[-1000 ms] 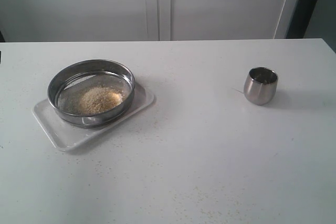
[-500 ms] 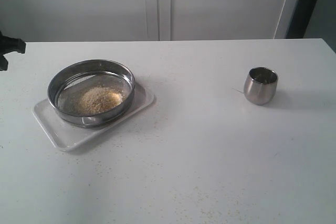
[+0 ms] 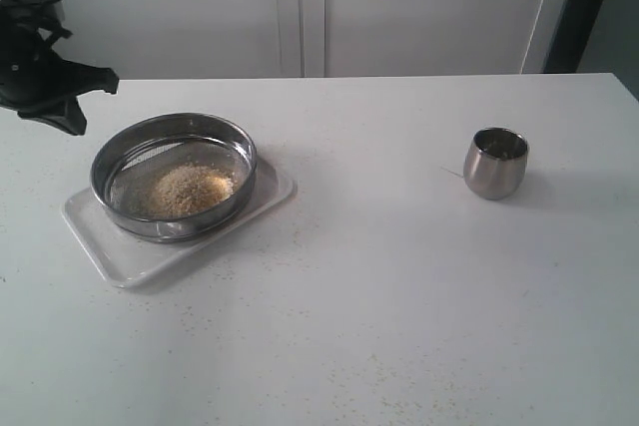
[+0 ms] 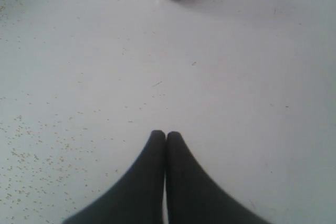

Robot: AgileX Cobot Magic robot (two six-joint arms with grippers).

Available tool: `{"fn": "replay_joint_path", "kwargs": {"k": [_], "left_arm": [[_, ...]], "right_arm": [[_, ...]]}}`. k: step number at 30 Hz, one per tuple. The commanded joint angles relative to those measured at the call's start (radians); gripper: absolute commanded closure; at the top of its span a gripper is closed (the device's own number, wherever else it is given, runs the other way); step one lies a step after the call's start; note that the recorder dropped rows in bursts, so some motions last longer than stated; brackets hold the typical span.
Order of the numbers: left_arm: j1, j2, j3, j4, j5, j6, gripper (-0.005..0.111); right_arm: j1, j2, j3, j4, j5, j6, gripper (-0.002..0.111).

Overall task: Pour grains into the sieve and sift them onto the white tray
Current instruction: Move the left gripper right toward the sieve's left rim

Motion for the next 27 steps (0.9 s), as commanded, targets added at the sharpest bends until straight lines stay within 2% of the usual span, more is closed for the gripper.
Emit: {"fn": "replay_joint_path", "kwargs": {"k": [1,8,11,15,17,27], "left_arm": [[-0.024,0.058,-0.059,-0.011,0.046,-0.022,0.107],[-0.026,0.107,-0.062,0.039,0.053,-0.048,0.106],[-0.026,0.113,-0.062,0.039,0.044,-0.048,0.094],[-0.026,0.113,-0.062,0.039,0.017,-0.046,0.072],[-0.026,0.114,-0.062,0.047,0.011,-0.044,0.066],[-0.026,0.128,-0.062,0.084,-0.005,-0.044,0.065]], "right_arm": [[-0.005,-0.006,0.007,0.003,-0.006,-0.013,0.108],[-0.005,-0.006,0.007,0.003,-0.006,-0.013,0.108],[-0.005,-0.006,0.007,0.003,-0.006,-0.013,0.108],[-0.005,-0.006,0.007,0.003,-0.006,-0.013,0.108],[-0.005,-0.006,0.007,0.003,-0.006,-0.013,0.108],[-0.005,-0.006,0.007,0.003,-0.006,-0.013,0.108]]}}
